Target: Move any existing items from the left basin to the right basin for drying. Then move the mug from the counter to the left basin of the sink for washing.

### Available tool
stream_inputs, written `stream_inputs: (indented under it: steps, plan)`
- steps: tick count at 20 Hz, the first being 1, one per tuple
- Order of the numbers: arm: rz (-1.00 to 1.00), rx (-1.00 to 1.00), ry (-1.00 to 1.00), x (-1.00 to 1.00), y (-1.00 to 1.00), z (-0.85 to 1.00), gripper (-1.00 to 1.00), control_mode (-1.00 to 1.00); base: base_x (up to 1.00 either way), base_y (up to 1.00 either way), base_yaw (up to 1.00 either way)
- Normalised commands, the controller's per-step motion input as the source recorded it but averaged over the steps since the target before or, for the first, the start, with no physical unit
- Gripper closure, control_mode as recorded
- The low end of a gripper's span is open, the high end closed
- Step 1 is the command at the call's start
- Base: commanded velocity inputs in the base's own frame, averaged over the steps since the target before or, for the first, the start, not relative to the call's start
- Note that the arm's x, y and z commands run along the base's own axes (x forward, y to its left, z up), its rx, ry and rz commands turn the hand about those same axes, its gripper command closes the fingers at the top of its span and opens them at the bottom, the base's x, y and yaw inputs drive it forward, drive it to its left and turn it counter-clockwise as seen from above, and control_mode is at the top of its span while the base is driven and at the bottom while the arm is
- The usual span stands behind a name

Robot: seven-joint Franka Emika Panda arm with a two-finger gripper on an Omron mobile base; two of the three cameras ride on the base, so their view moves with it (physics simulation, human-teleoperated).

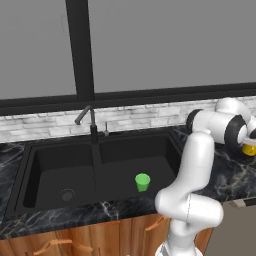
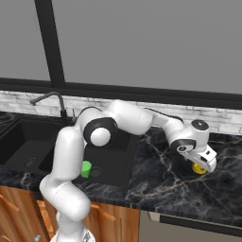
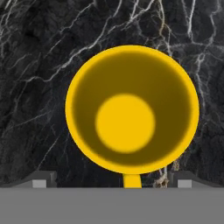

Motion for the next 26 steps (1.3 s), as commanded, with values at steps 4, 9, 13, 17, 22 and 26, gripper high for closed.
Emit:
stream_inputs:
  steps: [4, 9, 13, 17, 22, 26]
  plan:
    - [0.0, 0.0, 0.0, -0.03, 0.01, 0.0, -1.0, -1.0, 0.0, 0.0, 0.0]
    - [0.0, 0.0, 0.0, -0.01, 0.0, -0.01, -1.0, -1.0, 0.0, 0.0, 0.0]
    - [0.0, 0.0, 0.0, -0.01, 0.0, 0.0, -1.0, -1.0, 0.0, 0.0, 0.0]
    - [0.0, 0.0, 0.0, 0.0, -0.05, 0.0, -1.0, -1.0, 0.0, 0.0, 0.0]
    - [0.0, 0.0, 0.0, 0.0, -0.08, 0.0, -1.0, -1.0, 0.0, 0.0, 0.0]
    - [0.0, 0.0, 0.0, -0.03, -0.09, 0.0, -1.0, -1.0, 0.0, 0.0, 0.0]
